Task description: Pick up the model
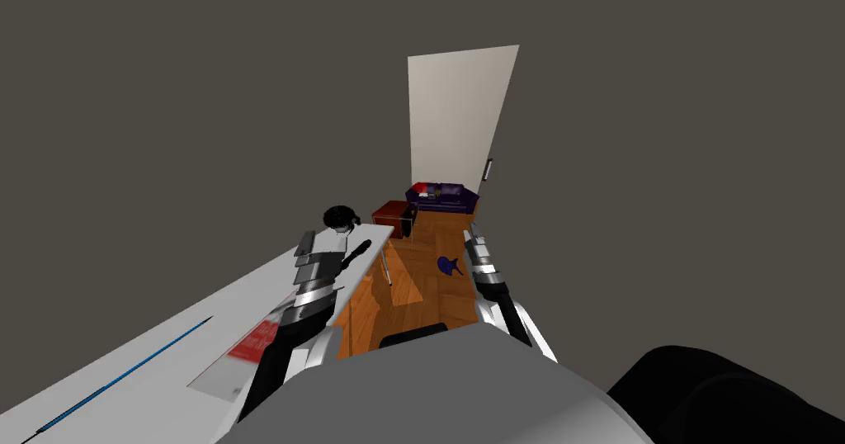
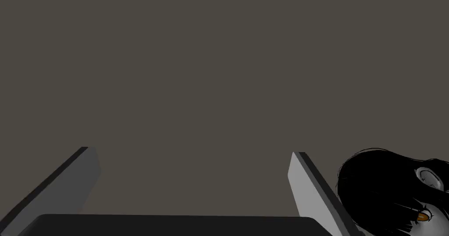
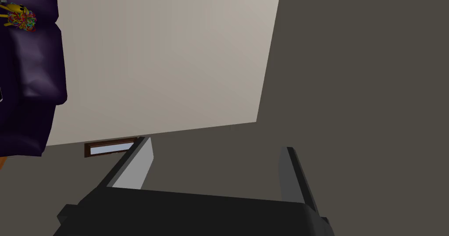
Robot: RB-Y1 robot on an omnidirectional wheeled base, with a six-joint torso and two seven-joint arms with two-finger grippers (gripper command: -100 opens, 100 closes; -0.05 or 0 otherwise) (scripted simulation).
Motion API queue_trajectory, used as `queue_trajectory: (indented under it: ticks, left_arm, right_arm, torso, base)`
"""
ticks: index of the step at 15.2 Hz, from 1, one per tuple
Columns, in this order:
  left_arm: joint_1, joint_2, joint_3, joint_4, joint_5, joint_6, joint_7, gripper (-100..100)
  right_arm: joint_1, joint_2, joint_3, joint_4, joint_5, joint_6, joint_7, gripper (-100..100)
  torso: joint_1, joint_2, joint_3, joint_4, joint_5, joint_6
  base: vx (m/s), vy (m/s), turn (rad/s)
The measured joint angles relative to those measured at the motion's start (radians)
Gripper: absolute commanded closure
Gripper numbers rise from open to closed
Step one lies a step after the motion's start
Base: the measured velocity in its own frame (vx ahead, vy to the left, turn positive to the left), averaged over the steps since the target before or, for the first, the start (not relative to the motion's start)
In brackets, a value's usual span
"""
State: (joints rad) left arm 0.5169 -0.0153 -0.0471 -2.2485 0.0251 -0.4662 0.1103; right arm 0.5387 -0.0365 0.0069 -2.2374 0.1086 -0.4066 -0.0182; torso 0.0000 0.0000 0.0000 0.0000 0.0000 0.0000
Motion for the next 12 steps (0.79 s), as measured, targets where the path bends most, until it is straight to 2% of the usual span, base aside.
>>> queue_trajectory:
  ticks: [4,8,12]
  left_arm:
    - [0.002,0.071,0.012,0.001,0.012,0.023,0.008,-100]
    - [0.016,0.145,0.032,-0.006,0.036,0.072,0.023,-100]
    - [0.023,0.199,0.058,-0.006,0.064,0.128,0.042,-100]
  right_arm:
    - [0.000,0.000,0.000,0.000,0.000,0.000,0.000,0]
    - [0.000,0.000,0.000,0.000,0.000,0.000,0.000,0]
    - [0.000,0.000,0.000,0.000,0.000,0.000,0.000,0]
  torso:
    - [-0.001,-0.002,-0.001,0.000,0.000,0.000]
    - [-0.002,-0.004,-0.002,-0.001,0.000,0.000]
    - [-0.002,-0.005,-0.003,-0.001,0.000,0.000]
  base:
    - [0.034,-0.019,0.015]
    - [0.058,-0.028,0.021]
    - [0.065,-0.032,0.022]
